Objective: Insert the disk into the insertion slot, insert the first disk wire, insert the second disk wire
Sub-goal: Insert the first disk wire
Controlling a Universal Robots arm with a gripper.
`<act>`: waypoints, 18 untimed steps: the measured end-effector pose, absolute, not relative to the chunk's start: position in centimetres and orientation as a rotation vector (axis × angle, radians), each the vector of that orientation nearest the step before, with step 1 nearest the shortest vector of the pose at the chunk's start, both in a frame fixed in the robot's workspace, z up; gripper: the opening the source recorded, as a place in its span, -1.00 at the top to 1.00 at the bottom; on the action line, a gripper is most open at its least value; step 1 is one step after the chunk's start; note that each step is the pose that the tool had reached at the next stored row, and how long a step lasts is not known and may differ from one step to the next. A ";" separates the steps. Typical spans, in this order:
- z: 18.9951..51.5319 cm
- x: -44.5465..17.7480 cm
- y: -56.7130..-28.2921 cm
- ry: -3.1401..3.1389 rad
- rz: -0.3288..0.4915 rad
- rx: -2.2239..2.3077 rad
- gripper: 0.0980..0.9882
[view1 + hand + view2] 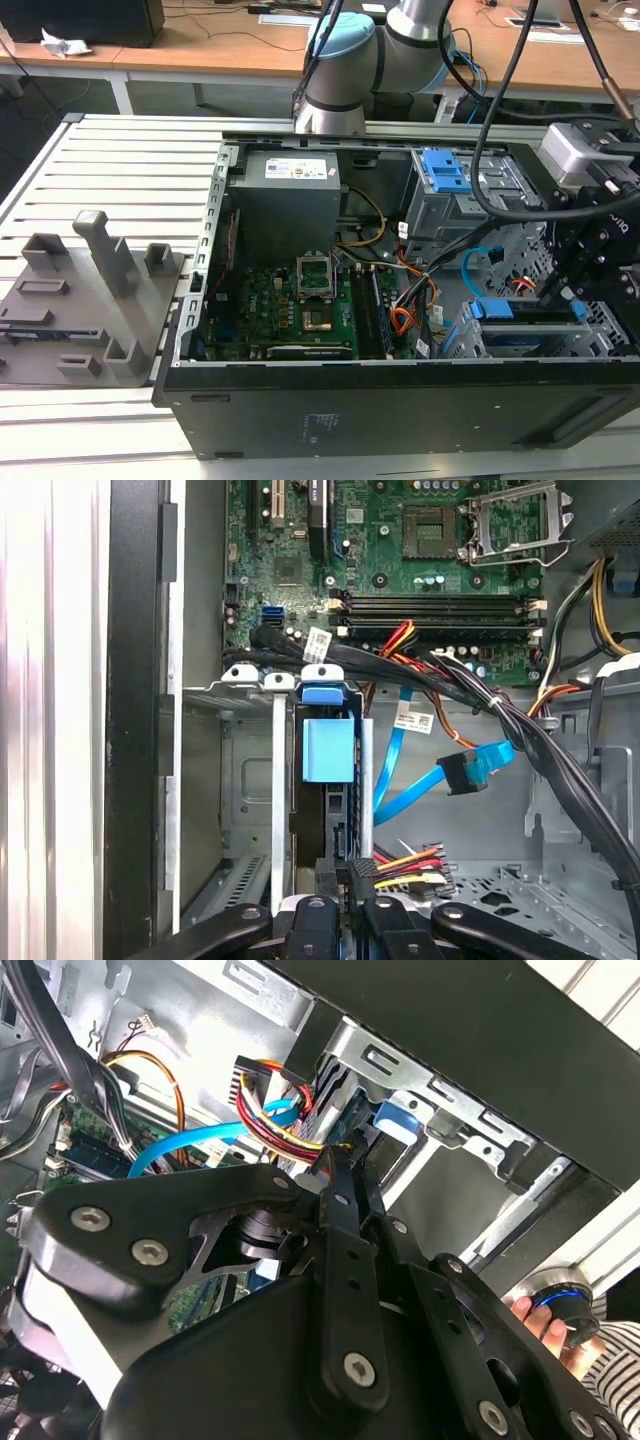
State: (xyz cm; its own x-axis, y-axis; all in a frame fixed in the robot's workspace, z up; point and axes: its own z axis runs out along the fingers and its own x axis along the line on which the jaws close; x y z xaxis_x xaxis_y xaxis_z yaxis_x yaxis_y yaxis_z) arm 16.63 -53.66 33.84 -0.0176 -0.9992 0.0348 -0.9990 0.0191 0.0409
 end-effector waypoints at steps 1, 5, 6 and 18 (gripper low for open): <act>33.8 16.6 -53.7 -2.204 -0.008 2.164 0.85; 33.8 16.6 -53.7 -2.204 -0.008 2.164 0.67; 34.4 16.6 -53.7 -2.204 -0.008 2.164 0.67; 36.7 16.6 -53.7 -2.204 -0.009 2.164 0.98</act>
State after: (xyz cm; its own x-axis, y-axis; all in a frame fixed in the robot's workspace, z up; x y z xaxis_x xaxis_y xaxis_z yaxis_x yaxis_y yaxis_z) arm 16.62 -53.66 36.70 -0.0177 -0.9993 0.0339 -0.9990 0.0191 0.0410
